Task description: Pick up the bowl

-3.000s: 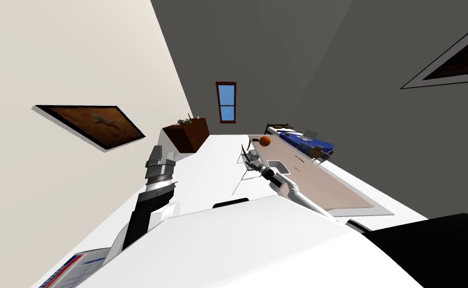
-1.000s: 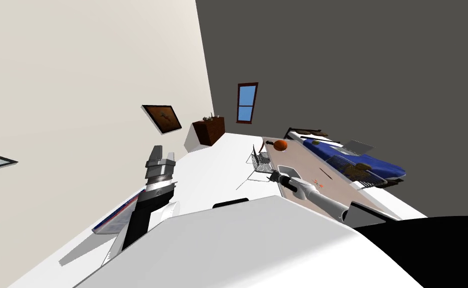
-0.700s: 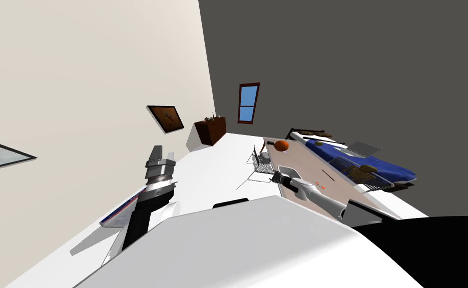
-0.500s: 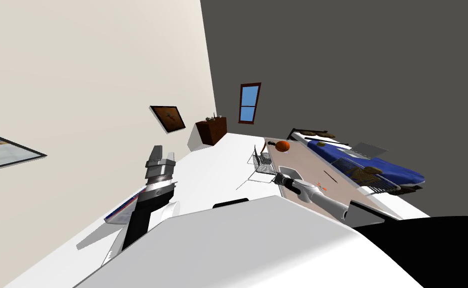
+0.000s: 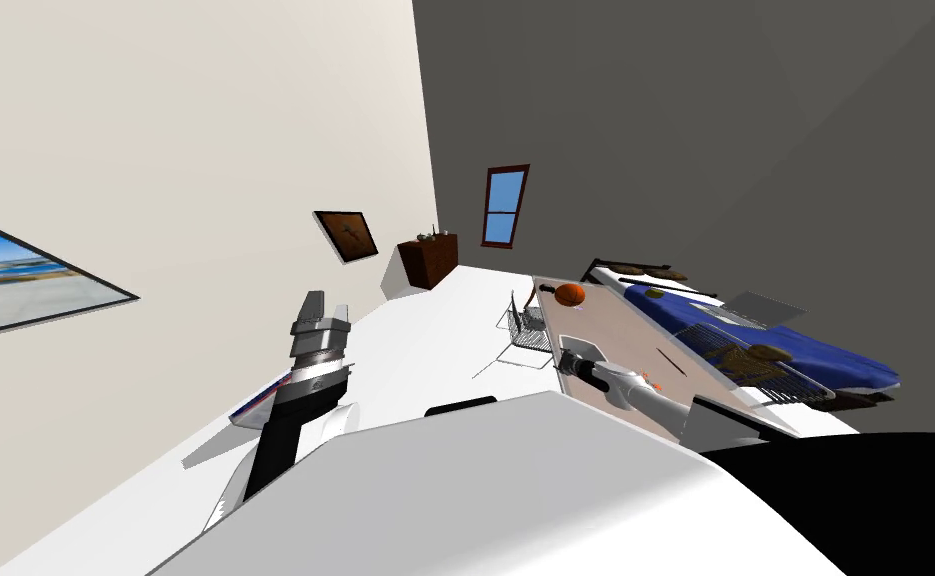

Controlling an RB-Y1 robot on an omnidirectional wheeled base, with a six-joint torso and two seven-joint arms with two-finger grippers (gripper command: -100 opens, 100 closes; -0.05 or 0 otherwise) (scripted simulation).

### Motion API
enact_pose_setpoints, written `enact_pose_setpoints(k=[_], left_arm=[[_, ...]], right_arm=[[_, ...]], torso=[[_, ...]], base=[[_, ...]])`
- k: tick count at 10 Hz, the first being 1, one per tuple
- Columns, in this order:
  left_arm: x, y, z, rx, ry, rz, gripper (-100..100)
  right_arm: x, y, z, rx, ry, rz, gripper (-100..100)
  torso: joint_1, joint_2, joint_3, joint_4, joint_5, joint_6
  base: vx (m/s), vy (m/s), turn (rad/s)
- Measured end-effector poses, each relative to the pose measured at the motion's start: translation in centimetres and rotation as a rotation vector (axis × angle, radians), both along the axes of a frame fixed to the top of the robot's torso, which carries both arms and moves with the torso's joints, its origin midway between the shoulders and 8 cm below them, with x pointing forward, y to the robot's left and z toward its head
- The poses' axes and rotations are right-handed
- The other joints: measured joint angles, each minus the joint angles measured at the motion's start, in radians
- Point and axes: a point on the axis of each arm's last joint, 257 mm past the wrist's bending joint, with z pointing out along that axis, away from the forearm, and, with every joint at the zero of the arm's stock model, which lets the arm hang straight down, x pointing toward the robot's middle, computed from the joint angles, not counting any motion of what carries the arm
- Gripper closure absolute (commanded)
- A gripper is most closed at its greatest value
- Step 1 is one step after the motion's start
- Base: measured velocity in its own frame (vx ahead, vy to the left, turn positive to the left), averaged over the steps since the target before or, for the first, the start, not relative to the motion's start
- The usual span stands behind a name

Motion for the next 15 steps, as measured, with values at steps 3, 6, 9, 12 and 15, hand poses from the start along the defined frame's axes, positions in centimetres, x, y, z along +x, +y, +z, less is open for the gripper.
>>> enact_pose_setpoints(k=[3,6,9,12,15], left_arm=[[0.0,0.0,0.0,0.000,0.000,0.000,0],[0.0,0.0,0.0,0.000,0.000,0.000,0],[0.0,0.0,0.0,0.000,0.000,0.000,0],[0.0,0.0,0.0,0.000,0.000,0.000,0],[0.0,0.0,0.0,0.000,0.000,0.000,0]], right_arm=[[-3.2,-3.1,-0.7,-0.082,0.069,-0.007,-100],[-4.8,-4.9,-0.9,-0.128,0.108,-0.018,-100],[-7.5,-7.1,-1.2,-0.182,0.164,-0.022,-100],[-9.4,-8.7,-1.5,-0.225,0.215,-0.018,-100],[-12.7,-9.8,-2.5,-0.258,0.286,-0.023,-100]], torso=[[0.001,-0.001,-0.001,0.000,0.000,0.001],[0.002,-0.002,-0.001,0.000,0.000,0.001],[0.001,0.000,0.000,0.000,0.000,0.000],[0.002,-0.002,-0.001,0.000,0.000,0.001],[-0.001,-0.003,-0.001,-0.001,0.000,0.000]], base=[[-0.017,-0.040,0.052],[-0.016,-0.028,0.060],[-0.031,-0.050,0.109],[-0.014,-0.043,0.063],[-0.002,-0.059,0.084]])
